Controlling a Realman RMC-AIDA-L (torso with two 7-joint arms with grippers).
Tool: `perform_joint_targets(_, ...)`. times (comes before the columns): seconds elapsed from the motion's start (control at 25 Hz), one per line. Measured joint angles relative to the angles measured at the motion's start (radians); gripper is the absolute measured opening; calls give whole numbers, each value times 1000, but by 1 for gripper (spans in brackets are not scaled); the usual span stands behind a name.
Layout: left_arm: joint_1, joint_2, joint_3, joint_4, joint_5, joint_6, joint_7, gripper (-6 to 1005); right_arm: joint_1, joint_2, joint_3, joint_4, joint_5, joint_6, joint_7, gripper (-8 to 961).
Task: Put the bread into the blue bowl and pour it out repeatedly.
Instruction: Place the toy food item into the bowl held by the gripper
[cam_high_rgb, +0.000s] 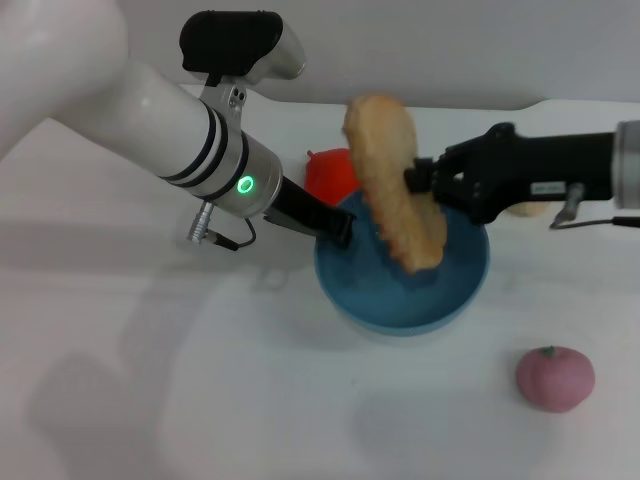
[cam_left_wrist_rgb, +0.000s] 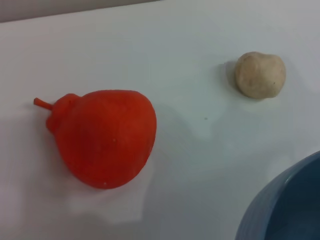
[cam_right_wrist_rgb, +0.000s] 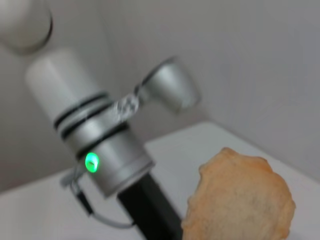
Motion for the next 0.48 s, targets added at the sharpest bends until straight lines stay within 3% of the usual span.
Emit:
perform_joint_targets(0.08, -2, -1, 0, -2, -6, -1, 0, 4, 1, 0, -70, 0, -9, 45, 0, 65)
perform_joint_targets(0.24, -8, -1, 1, -5, -12, -1, -3, 3, 0, -1, -100, -7, -48, 70, 15, 60)
perform_joint_targets(0.44, -9, 2, -1, -8, -13, -2, -10, 4, -23, -1, -93, -39, -62, 74, 34, 163)
perform_joint_targets(0.48, -9, 2, -3, -9, -13, -2, -10, 4, -32, -2, -91, -53, -63, 74, 38, 221)
